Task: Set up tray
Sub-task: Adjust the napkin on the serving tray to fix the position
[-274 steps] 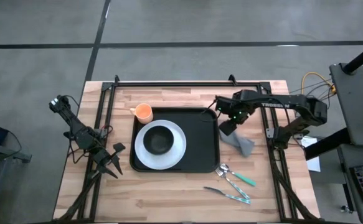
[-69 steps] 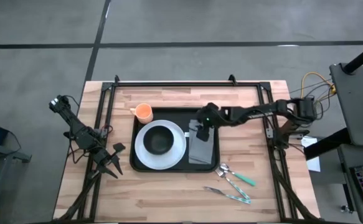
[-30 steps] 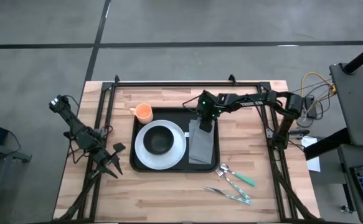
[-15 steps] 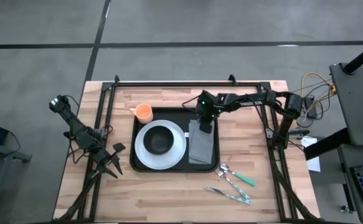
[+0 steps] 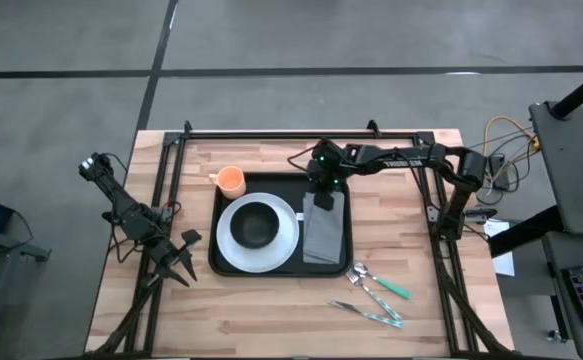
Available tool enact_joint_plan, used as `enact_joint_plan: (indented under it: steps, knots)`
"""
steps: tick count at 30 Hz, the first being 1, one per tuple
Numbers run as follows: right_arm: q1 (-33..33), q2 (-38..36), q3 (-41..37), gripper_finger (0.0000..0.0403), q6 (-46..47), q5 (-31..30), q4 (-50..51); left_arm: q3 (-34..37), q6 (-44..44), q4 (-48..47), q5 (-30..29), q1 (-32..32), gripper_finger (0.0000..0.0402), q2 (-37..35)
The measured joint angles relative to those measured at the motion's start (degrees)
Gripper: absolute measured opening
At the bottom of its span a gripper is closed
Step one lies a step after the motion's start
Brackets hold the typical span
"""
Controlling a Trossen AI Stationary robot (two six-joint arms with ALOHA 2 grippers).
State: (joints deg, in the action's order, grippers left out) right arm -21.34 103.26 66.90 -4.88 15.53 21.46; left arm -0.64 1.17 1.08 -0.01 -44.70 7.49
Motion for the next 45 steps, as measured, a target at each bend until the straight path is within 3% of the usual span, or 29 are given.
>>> enact_joint_plan:
  steps: [4, 14, 20, 31, 35, 41, 45]
  knots:
    - [0.0, 0.0, 0.1, 0.0028, 0.7, -0.3, 2.5, 0.0, 0.0, 0.0, 0.0, 0.0, 0.0084, 0.0]
    - [0.0, 0.0, -0.4, 0.0127, 1.4, -1.1, 5.5, 0.0, 0.0, 0.0, 0.0, 0.0, 0.0084, 0.0]
    - [-0.1, 0.4, -1.3, 0.0143, 1.7, -4.7, 5.3, 0.0, 0.0, 0.0, 0.0, 0.0, 0.0084, 0.0]
    - [-0.1, 3.8, -2.3, 0.0118, 1.8, -5.2, 4.7, 0.0, 0.0, 0.0, 0.0, 0.0, 0.0084, 0.0]
    - [-0.1, 4.5, -2.3, 0.009, 1.4, -5.2, 4.5, 0.0, 0.0, 0.0, 0.0, 0.0, 0.0084, 0.0]
    - [-0.2, 4.4, -2.3, 0.0018, 0.3, -5.1, 4.9, 0.0, 0.0, 0.0, 0.0, 0.0, 0.0084, 0.0]
    - [-0.3, 4.3, -2.2, 0.0014, 0.6, -5.1, 4.9, 0.0, 0.0, 0.0, 0.0, 0.0, 0.0084, 0.0]
